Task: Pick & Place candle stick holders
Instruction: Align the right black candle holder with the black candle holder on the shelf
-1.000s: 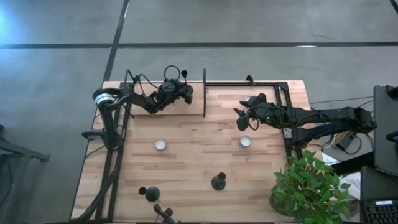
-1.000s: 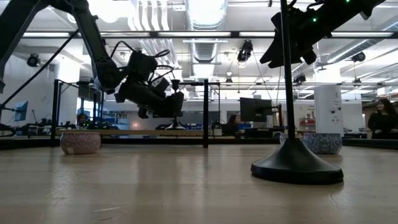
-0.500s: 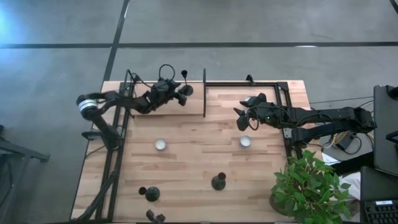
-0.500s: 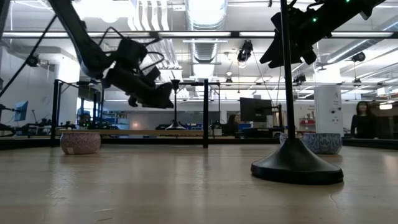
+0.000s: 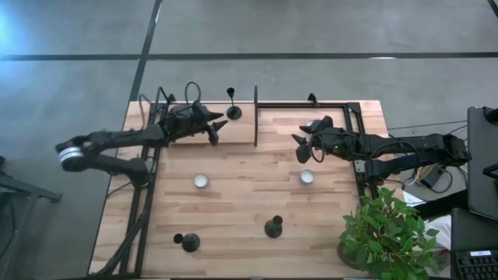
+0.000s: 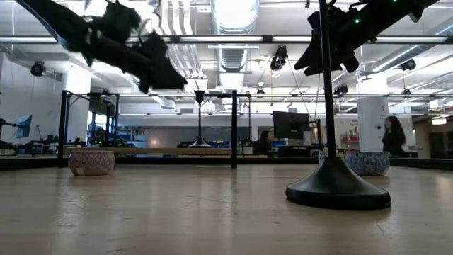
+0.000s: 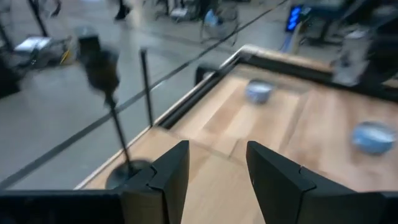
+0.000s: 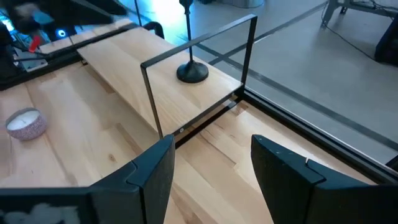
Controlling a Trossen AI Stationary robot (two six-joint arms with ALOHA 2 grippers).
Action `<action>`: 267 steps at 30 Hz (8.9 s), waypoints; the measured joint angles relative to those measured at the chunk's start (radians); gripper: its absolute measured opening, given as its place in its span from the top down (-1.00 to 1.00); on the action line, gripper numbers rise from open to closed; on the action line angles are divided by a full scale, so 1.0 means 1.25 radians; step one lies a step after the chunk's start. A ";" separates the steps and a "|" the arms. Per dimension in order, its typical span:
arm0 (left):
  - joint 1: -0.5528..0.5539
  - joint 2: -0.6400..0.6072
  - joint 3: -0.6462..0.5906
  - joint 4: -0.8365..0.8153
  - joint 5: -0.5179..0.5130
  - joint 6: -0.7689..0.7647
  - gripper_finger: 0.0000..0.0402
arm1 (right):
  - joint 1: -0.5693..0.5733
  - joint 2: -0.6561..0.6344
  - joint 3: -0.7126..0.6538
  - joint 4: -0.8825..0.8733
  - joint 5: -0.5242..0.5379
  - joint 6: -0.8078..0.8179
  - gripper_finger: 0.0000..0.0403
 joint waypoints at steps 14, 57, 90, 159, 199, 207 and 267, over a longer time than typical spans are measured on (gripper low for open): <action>-0.124 -0.328 0.004 -0.087 0.124 -0.116 0.18 | 0.011 0.000 0.183 -0.118 -0.319 -0.192 -0.01; -0.174 -0.379 0.004 -0.165 0.112 -0.042 0.19 | 0.481 0.405 0.091 0.171 -0.316 0.133 -0.15; -0.174 -0.380 0.004 -0.227 0.097 -0.055 0.19 | 0.350 0.331 0.225 0.013 -0.322 0.075 0.95; -0.232 -0.101 0.105 -0.059 0.194 -0.085 0.33 | -0.045 0.644 0.915 -0.211 -0.673 -0.284 0.94; -0.231 -0.059 0.163 -0.105 0.209 -0.032 0.90 | -0.045 0.644 0.914 -0.266 -0.675 -0.280 0.94; -0.231 -0.061 0.163 -0.105 0.208 -0.021 0.90 | -0.045 0.643 0.913 -0.281 -0.653 -0.267 0.65; 0.019 0.253 -0.111 0.561 -0.543 -0.013 0.90 | -0.182 0.055 0.247 -0.171 -0.273 -0.136 0.50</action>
